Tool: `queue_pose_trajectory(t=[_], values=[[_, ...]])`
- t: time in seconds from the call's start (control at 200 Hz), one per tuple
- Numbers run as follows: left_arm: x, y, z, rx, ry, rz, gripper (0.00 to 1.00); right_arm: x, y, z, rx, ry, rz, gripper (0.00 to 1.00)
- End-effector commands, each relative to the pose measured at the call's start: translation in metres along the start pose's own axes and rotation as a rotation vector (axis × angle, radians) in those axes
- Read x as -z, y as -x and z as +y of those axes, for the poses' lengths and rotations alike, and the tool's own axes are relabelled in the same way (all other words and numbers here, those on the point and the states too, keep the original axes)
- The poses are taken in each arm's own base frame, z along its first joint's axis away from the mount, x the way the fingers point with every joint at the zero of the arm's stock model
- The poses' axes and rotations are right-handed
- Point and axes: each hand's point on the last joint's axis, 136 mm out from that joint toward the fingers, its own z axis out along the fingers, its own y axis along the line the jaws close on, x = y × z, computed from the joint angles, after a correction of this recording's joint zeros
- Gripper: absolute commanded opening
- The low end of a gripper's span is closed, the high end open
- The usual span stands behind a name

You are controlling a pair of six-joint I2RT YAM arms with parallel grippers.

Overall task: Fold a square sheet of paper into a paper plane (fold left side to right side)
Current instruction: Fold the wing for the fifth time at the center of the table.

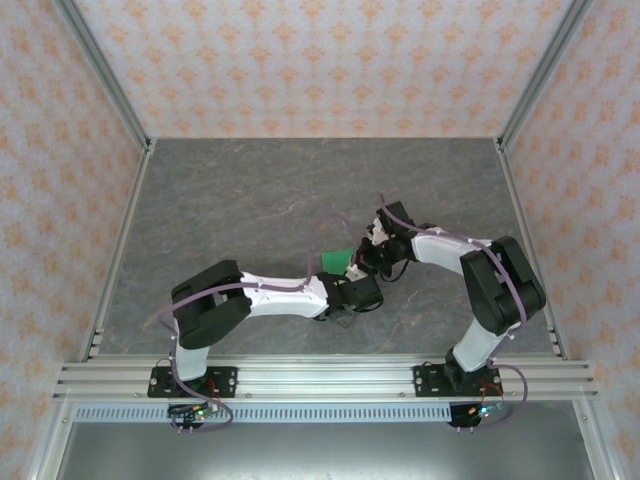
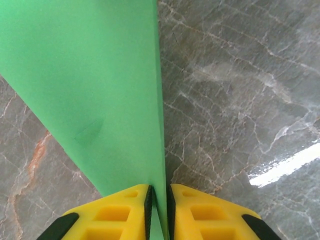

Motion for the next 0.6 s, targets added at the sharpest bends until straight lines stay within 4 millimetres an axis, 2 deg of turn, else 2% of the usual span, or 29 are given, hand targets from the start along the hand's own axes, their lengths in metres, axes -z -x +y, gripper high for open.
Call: queue_pose_trajectory(t=[0.0, 0.12, 0.23, 0.33, 0.465, 0.595], values=[[0.007, -0.008, -0.004, 0.018, -0.033, 0.017, 0.15, 0.000, 0.005, 0.002, 0.015, -0.017, -0.010, 0.00], [0.012, -0.003, -0.006, 0.019, -0.045, 0.006, 0.09, 0.008, 0.010, 0.007, 0.025, -0.004, -0.044, 0.02], [0.015, -0.001, -0.006, 0.020, -0.056, 0.002, 0.06, 0.027, 0.021, 0.016, 0.033, 0.039, -0.123, 0.12], [0.014, -0.001, -0.008, 0.022, -0.069, 0.008, 0.06, 0.054, 0.030, 0.020, 0.049, 0.051, -0.213, 0.23], [0.012, 0.000, -0.012, 0.047, -0.117, 0.015, 0.05, 0.088, 0.034, 0.006, 0.054, -0.009, -0.328, 0.39], [0.010, 0.002, -0.013, 0.102, -0.185, 0.017, 0.05, 0.103, 0.026, -0.009, 0.061, -0.060, -0.371, 0.44]])
